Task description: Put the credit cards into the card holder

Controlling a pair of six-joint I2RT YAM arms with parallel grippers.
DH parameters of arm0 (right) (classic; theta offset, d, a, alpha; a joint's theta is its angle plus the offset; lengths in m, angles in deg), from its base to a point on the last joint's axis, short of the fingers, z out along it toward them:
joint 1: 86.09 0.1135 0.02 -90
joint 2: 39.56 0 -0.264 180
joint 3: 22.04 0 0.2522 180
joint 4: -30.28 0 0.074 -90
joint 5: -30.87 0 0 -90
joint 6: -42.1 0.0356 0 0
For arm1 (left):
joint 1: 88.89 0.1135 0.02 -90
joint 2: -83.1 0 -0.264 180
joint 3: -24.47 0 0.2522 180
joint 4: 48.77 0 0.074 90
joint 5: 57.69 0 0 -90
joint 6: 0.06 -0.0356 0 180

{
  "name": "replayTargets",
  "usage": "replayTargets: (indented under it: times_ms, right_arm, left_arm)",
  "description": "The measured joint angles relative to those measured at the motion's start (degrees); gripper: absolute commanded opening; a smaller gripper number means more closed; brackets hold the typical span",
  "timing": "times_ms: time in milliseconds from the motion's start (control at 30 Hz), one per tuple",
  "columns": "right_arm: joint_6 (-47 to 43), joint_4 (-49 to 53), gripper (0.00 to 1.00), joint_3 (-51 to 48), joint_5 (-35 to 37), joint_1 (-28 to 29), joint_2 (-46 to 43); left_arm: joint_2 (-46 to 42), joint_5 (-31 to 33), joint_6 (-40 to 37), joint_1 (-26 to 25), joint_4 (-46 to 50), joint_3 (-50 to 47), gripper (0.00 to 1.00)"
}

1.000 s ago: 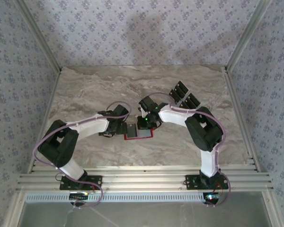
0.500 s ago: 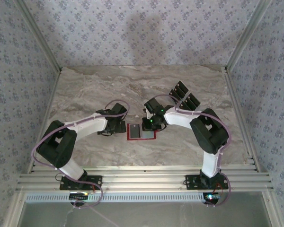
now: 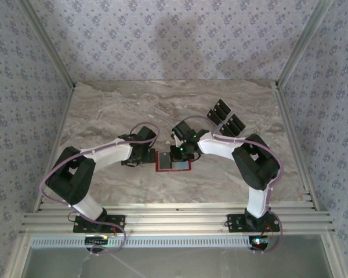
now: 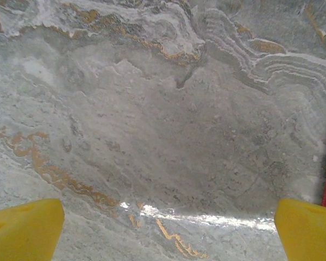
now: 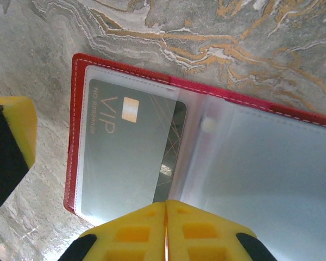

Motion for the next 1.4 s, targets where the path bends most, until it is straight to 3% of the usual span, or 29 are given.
replayTargets:
  times_ms: [1233, 1400]
  right_arm:
    - [3.0, -2.3, 0.11, -1.8, -1.3, 1.5, 0.9]
    - [1.9, -0.3, 0.33, -1.8, -0.7, -0.1, -3.3]
  left_arm:
    - [1.7, 1.9, 2.4, -3.4, -2.3, -1.5, 1.00]
    - [1.1, 2.2, 2.3, -3.1, -1.0, -1.3, 1.00]
